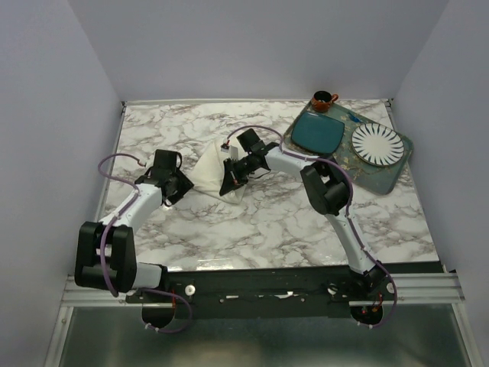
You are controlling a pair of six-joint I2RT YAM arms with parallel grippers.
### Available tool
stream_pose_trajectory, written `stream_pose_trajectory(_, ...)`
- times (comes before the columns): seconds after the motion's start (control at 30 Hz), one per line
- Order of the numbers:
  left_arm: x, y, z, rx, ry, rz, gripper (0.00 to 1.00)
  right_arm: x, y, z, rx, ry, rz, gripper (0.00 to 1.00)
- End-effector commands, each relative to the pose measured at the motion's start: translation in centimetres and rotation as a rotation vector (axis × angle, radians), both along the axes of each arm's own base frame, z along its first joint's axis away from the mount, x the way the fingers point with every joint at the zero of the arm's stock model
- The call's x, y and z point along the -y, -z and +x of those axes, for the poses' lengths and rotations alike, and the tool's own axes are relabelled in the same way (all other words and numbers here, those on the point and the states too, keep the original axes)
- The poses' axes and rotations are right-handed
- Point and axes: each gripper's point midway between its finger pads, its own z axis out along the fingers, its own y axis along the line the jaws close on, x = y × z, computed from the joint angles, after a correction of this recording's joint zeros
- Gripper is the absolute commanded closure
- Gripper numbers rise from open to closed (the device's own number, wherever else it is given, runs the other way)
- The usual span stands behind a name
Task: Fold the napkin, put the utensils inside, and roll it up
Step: Roll the napkin with the utensil
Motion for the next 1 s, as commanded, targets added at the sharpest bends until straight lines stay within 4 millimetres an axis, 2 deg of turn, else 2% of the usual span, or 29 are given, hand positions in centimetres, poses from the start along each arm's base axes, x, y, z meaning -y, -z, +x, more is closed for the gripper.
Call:
stream_pose_trajectory(0.0,-1.4,0.6,2.3,0.005,-0.047,0.021,0.45,0.7,1.1,-0.3,0.004,-0.005,-0.032,0.99)
stream_pose_trajectory(0.2,-1.2,0.2,4.3,0.052,-0.028,0.015,0.43,0.8,1.2,-0.3,0.015,-0.008,-0.035,1.0)
stream_pose_trajectory(0.27,-1.1,0.1,4.9,0.065,-0.024,0.01,0.45,0.7,1.1,-0.3,0.014,-0.01,-0.031,0.99)
stream_pose_trajectory(0.4,-1.0,1.3,5.7,0.038,-0.025,0.013,0.53,0.7,1.2,-0.2,0.013,-0.01,-0.031,0.99)
stream_pose_trajectory(0.5,-1.0,1.7,6.3,0.032,-0.028,0.015,0.65,0.8,1.3,-0.3,0.014,-0.011,-0.033,1.0)
stream_pose_trajectory(0.53,-0.9,1.4,6.7,0.043,-0.025,0.012,0.74,0.9,1.4,-0.3,0.016,-0.008,-0.038,1.0)
stream_pose_trajectory(0.6,-1.0,1.5,7.0,0.036,-0.016,0.026,0.81,1.0,1.6,-0.3,0.018,-0.008,-0.043,0.99)
stream_pose_trajectory(0.63,-0.9,1.1,7.5,0.046,-0.012,0.028,0.9,1.0,1.8,-0.4,0.018,-0.007,-0.05,0.99)
stream_pose_trajectory(0.73,-0.8,1.3,8.0,0.019,0.004,0.037,0.97,1.2,2.2,-0.1,0.029,-0.003,-0.064,1.0)
stream_pose_trajectory(0.8,-0.6,1.7,7.5,-0.014,0.016,0.04,0.93,1.2,2.2,-0.1,0.029,-0.003,-0.07,1.0)
stream_pose_trajectory(0.83,-0.7,1.8,7.1,-0.021,0.017,0.044,0.76,1.2,2.1,0.0,0.032,-0.002,-0.07,0.99)
stream_pose_trajectory(0.87,-0.4,1.7,6.8,-0.013,0.024,0.044,0.68,1.1,2.0,0.1,0.036,-0.001,-0.068,1.0)
stream_pose_trajectory(0.9,-0.3,0.5,6.7,0.028,0.029,0.044,0.62,1.1,1.9,0.1,0.035,0.0,-0.071,0.99)
stream_pose_trajectory(0.93,-0.5,0.1,6.4,0.043,0.025,0.068,0.54,1.1,1.9,0.2,0.036,0.0,-0.07,0.99)
stream_pose_trajectory(0.97,-0.2,0.2,5.6,0.04,0.042,0.079,0.53,1.1,1.9,0.2,0.039,-0.001,-0.071,0.99)
